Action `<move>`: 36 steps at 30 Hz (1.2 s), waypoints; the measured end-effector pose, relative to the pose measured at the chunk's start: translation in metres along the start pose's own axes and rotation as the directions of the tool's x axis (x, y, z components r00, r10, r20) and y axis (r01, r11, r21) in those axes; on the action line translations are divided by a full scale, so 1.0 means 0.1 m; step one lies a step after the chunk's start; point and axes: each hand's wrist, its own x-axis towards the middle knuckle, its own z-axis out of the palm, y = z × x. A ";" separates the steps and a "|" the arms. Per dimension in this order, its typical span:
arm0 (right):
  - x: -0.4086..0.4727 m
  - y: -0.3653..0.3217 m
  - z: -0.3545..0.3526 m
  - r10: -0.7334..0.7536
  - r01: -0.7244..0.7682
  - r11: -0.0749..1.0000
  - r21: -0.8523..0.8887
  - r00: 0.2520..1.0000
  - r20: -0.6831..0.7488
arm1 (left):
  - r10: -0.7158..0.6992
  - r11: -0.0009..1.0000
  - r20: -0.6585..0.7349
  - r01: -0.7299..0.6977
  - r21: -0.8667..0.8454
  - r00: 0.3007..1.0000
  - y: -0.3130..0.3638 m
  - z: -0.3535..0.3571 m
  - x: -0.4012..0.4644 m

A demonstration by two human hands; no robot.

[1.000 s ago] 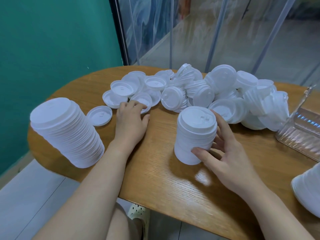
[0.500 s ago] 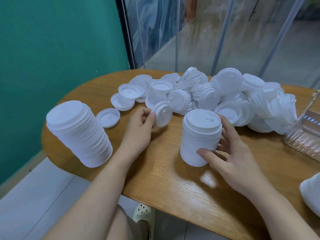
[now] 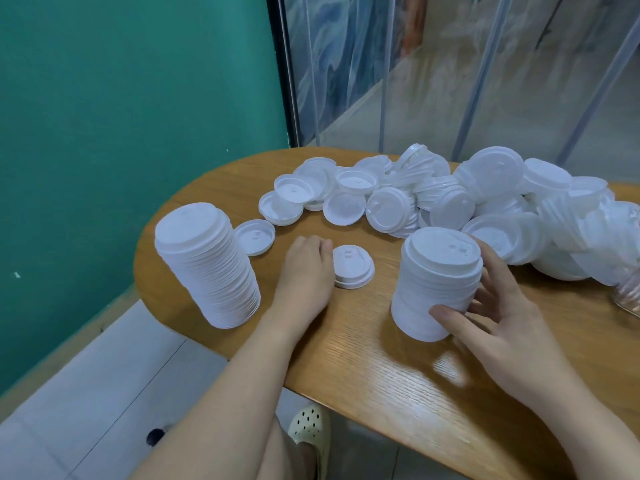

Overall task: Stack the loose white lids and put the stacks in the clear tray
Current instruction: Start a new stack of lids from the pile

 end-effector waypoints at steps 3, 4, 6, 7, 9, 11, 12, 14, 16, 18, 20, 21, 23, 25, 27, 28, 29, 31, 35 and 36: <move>-0.01 0.01 -0.01 -0.006 0.006 1.000 -0.001 1.000 0.001 | 0.036 0.996 0.121 -0.046 0.082 0.992 -0.04 -0.01 -0.02; -0.01 0.01 -0.01 -0.006 0.006 1.000 -0.004 1.000 -0.002 | 0.052 0.990 0.126 -0.068 0.122 0.991 -0.03 0.00 -0.04; -0.01 0.02 -0.02 -0.006 0.006 1.000 -0.005 1.000 -0.006 | 0.090 0.979 0.108 -0.108 0.171 0.990 0.00 0.00 -0.05; -0.01 0.02 -0.02 -0.008 0.008 1.000 -0.006 1.000 -0.004 | 0.103 0.976 0.101 -0.120 0.183 0.990 0.01 0.00 -0.05; -0.01 0.02 -0.01 -0.008 0.008 1.000 -0.009 1.000 -0.005 | 0.128 0.964 0.109 -0.149 0.218 0.986 0.03 -0.01 -0.05; -0.02 0.03 -0.01 -0.009 0.009 1.000 -0.014 1.000 -0.009 | 0.140 0.950 0.137 -0.172 0.261 0.981 0.05 -0.02 -0.06; -0.02 0.03 -0.01 -0.012 0.012 1.000 -0.022 1.000 -0.009 | 0.136 0.947 0.145 -0.172 0.271 0.980 0.06 -0.03 -0.07; -0.02 0.05 -0.02 -0.017 0.016 0.999 -0.038 1.000 -0.008 | 0.132 0.960 0.133 -0.160 0.229 0.982 0.11 -0.07 -0.09; -0.02 0.05 -0.02 -0.021 0.021 0.999 -0.044 1.000 -0.004 | 0.139 0.990 0.060 -0.141 0.027 0.988 0.21 -0.13 -0.13; -0.03 0.05 -0.01 -0.019 0.018 0.999 -0.031 1.000 -0.009 | 0.162 0.963 -0.036 -0.166 -0.212 0.986 0.36 -0.20 -0.19; -0.05 0.04 0.01 -0.005 0.005 1.000 -0.015 1.000 -0.016 | 0.222 0.919 -0.098 -0.242 -0.312 0.970 0.50 -0.25 -0.26; -0.06 0.04 0.01 -0.001 0.001 1.000 -0.012 1.000 -0.019 | 0.252 0.900 -0.102 -0.272 -0.341 0.962 0.58 -0.27 -0.29; -0.06 0.04 0.03 -0.001 0.001 1.000 -0.004 1.000 -0.023 | 0.301 0.864 -0.082 -0.308 -0.399 0.950 0.68 -0.31 -0.35; -0.05 0.05 0.03 -0.006 0.006 1.000 0.004 1.000 -0.029 | 0.339 0.835 -0.030 -0.316 -0.450 0.940 0.75 -0.32 -0.40; -0.05 0.06 0.04 -0.017 0.017 1.000 0.006 0.999 -0.031 | 0.373 0.830 0.036 -0.315 -0.461 0.927 0.78 -0.32 -0.44; -0.05 0.07 0.03 -0.019 0.019 1.000 0.009 0.999 -0.030 | 0.386 0.834 0.065 -0.318 -0.452 0.920 0.79 -0.31 -0.46; -0.06 0.07 0.03 -0.019 0.020 1.000 0.012 0.999 -0.029 | 0.400 0.838 0.087 -0.326 -0.438 0.912 0.81 -0.31 -0.48; -0.06 0.06 0.03 -0.025 0.025 1.000 0.014 0.999 -0.023 | 0.428 0.844 0.107 -0.355 -0.402 0.897 0.84 -0.28 -0.50; -0.05 0.05 0.03 -0.042 0.042 0.999 0.026 0.999 -0.022 | 0.475 0.843 0.130 -0.408 -0.351 0.870 0.88 -0.23 -0.50; -0.06 0.05 0.03 -0.044 0.045 0.999 0.021 0.999 -0.020 | 0.488 0.841 0.136 -0.423 -0.337 0.862 0.89 -0.23 -0.50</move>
